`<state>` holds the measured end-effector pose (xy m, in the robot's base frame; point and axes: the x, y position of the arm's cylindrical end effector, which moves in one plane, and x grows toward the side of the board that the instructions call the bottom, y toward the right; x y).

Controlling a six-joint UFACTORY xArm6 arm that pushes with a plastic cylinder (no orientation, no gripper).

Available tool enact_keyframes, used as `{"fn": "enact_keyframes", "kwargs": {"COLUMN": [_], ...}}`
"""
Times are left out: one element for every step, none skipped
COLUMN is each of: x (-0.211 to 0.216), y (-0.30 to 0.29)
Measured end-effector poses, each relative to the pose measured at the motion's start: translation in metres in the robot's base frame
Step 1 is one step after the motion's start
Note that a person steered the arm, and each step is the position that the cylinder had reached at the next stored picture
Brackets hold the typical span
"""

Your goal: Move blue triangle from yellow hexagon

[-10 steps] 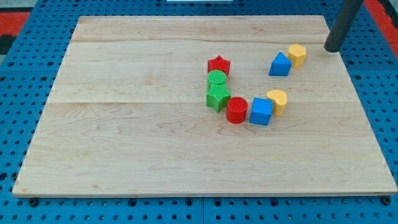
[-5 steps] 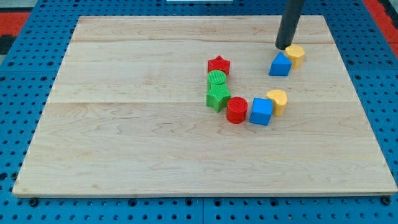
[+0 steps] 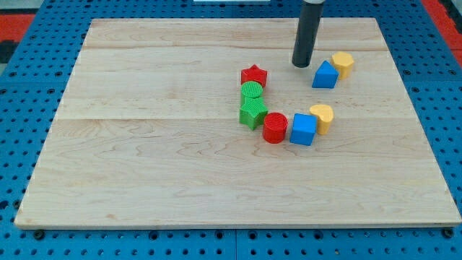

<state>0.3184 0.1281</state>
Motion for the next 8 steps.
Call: {"fn": "enact_keyframes", "kwargs": {"x": [0.000, 0.000, 0.005, 0.027, 0.044, 0.044, 0.044, 0.044], "y": [0.016, 0.038, 0.046, 0.049, 0.048, 0.042, 0.035, 0.018]}}
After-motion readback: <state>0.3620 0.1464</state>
